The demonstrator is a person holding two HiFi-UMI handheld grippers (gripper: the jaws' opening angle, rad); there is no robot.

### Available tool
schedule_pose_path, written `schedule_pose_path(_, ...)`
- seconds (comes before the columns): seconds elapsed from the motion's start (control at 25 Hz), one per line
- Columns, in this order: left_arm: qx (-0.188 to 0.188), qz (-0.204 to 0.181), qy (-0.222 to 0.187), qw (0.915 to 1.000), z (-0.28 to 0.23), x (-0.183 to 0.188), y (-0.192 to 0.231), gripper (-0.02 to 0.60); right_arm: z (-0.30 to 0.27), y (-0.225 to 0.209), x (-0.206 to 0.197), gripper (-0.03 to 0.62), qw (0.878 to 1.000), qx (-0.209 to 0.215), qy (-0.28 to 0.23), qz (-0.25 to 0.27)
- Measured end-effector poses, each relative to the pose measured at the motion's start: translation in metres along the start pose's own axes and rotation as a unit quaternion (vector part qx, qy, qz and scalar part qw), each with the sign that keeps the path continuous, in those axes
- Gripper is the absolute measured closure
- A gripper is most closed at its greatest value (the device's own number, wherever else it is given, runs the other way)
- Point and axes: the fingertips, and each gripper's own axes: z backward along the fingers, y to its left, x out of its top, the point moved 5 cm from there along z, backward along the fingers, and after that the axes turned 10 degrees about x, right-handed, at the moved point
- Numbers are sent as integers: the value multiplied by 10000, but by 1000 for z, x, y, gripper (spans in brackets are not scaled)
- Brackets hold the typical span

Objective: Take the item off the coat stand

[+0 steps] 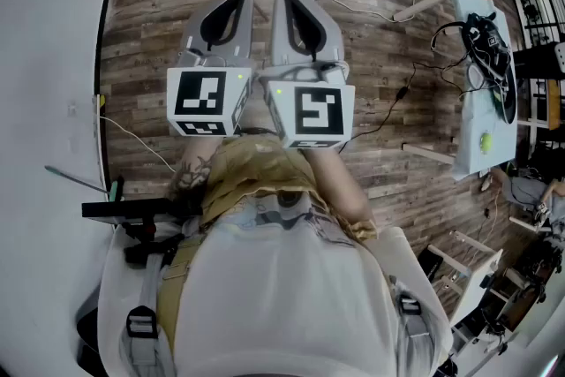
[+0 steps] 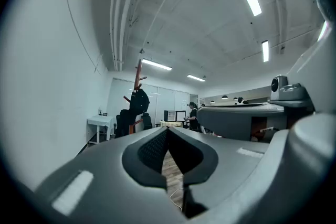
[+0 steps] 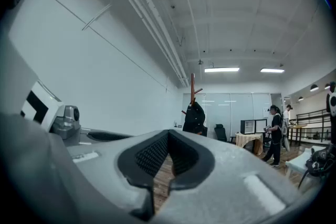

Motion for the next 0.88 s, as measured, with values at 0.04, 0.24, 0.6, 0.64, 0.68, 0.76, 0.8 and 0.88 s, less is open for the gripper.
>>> schedule_pose_path(0.04, -17, 8, 16, 10000, 1, -2, 2, 578, -1, 1, -2, 602, 10000, -26, -3, -35)
schedule_pose_path(0.24, -52, 71, 141, 9999, 3, -14, 22, 578, -10, 6, -18, 600, 9993, -165, 121, -310)
schedule_pose_path(0.6, -3, 123, 573, 9983, 8, -40, 60, 578, -21, 12, -48, 597, 9967, -331, 509, -545)
schedule_pose_path(0.64, 23, 134, 604, 9981, 7, -42, 63, 578, -22, 9, -51, 597, 9963, -335, 563, -560)
schedule_pose_path(0.68, 43, 152, 631, 9979, 6, -43, 65, 578, -22, 5, -53, 595, 9958, -357, 605, -581)
schedule_pose_path(0.76, 61, 186, 661, 9976, 3, -44, 67, 578, -23, -5, -54, 595, 9950, -439, 636, -627)
schedule_pose_path(0.8, 64, 203, 669, 9975, 0, -46, 68, 578, -24, -10, -55, 595, 9948, -480, 632, -639)
schedule_pose_path(0.88, 76, 236, 699, 9972, -7, -50, 69, 578, -29, -20, -58, 595, 9946, -519, 623, -646)
